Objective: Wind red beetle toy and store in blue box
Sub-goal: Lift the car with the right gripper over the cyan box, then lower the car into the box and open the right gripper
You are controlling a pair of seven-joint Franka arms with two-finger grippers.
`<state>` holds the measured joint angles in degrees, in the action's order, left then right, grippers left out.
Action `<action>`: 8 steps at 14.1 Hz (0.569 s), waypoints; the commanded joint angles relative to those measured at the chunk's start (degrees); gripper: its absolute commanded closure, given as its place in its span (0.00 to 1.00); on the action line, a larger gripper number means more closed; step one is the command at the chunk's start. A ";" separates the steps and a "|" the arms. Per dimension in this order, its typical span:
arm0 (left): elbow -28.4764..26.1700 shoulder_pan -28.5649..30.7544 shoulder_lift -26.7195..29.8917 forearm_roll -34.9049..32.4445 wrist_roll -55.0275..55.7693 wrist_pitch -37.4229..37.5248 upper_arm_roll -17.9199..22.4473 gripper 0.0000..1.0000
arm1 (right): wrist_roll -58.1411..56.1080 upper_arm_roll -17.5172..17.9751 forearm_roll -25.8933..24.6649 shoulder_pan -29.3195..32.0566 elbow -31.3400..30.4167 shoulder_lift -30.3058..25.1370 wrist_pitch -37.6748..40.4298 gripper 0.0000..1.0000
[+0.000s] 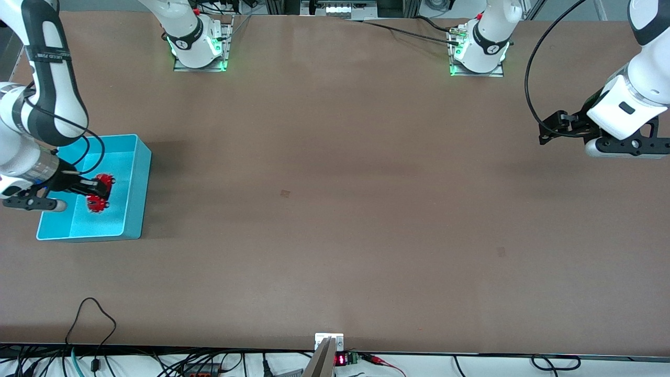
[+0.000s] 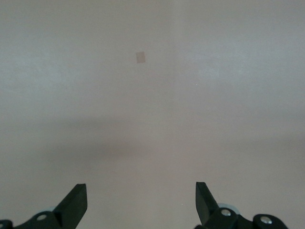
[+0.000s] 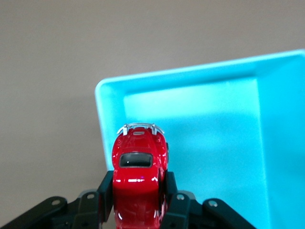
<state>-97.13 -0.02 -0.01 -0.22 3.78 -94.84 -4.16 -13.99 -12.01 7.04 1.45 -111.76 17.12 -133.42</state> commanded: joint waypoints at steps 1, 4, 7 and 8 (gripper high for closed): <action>0.10 0.29 0.71 -0.92 -0.97 1.15 -0.15 0.00 | -4.28 -0.29 -2.55 1.09 -0.12 1.95 -3.95 1.00; 0.02 0.20 0.63 -0.92 -0.97 1.68 -0.15 0.00 | -4.03 -0.82 -2.74 2.94 -0.39 5.81 -4.13 1.00; 0.10 0.20 0.36 -0.75 -0.97 1.33 -0.15 0.00 | -3.50 -0.82 -2.56 2.94 -0.56 8.63 -3.69 1.00; 0.10 0.20 0.10 -0.75 -0.97 1.15 -0.15 0.00 | -3.50 -0.82 -2.21 3.29 -0.91 9.77 -3.69 0.99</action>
<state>-97.18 -0.02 0.10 -0.22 3.78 -94.10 -4.15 -17.23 -13.25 5.00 4.05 -112.39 25.54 -136.73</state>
